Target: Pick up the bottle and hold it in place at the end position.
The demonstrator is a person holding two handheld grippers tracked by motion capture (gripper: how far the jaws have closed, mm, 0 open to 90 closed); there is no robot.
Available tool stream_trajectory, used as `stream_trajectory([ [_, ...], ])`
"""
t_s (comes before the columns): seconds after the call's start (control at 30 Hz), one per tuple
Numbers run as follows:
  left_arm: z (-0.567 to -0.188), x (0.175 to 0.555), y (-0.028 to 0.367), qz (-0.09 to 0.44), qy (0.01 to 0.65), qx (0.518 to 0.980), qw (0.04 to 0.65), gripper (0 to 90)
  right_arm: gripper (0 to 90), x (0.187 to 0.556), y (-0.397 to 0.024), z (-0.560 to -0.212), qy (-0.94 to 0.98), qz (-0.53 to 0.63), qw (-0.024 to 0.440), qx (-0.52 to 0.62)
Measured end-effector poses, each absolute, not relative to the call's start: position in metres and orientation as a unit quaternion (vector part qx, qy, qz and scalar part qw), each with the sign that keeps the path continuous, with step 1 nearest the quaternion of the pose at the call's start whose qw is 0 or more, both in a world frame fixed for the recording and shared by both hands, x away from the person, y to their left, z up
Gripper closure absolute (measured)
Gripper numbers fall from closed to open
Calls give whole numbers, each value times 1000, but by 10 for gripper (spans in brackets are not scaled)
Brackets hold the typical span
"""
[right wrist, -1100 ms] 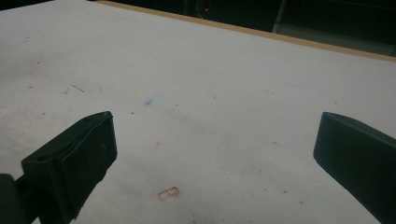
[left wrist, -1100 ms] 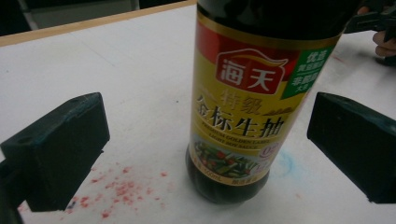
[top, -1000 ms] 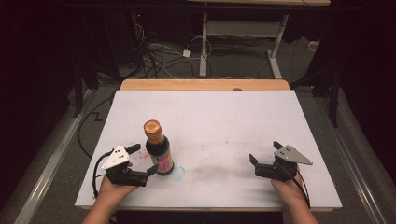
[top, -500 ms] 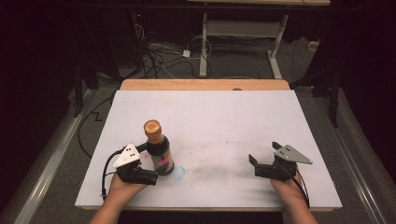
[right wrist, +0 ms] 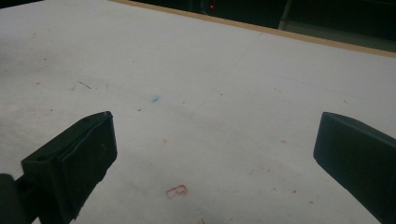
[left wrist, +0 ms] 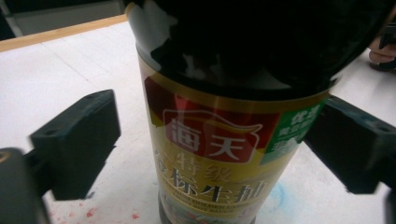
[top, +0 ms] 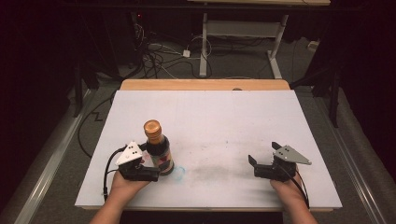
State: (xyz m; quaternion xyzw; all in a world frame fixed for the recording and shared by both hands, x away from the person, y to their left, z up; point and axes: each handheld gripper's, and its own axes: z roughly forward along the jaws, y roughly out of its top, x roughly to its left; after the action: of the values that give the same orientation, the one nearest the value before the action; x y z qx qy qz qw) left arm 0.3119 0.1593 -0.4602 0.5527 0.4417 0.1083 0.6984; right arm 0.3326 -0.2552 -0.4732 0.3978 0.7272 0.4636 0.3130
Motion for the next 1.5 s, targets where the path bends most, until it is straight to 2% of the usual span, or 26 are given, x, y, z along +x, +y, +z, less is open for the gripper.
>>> stream_trajectory([
  [0.7,-460,313,157,91,428,551,710,260,0,332,-255,-473,726,465,312,398],
  [1.5,-458,311,154,112,431,558,700,288,1,333,-256,-474,727,464,309,402],
])
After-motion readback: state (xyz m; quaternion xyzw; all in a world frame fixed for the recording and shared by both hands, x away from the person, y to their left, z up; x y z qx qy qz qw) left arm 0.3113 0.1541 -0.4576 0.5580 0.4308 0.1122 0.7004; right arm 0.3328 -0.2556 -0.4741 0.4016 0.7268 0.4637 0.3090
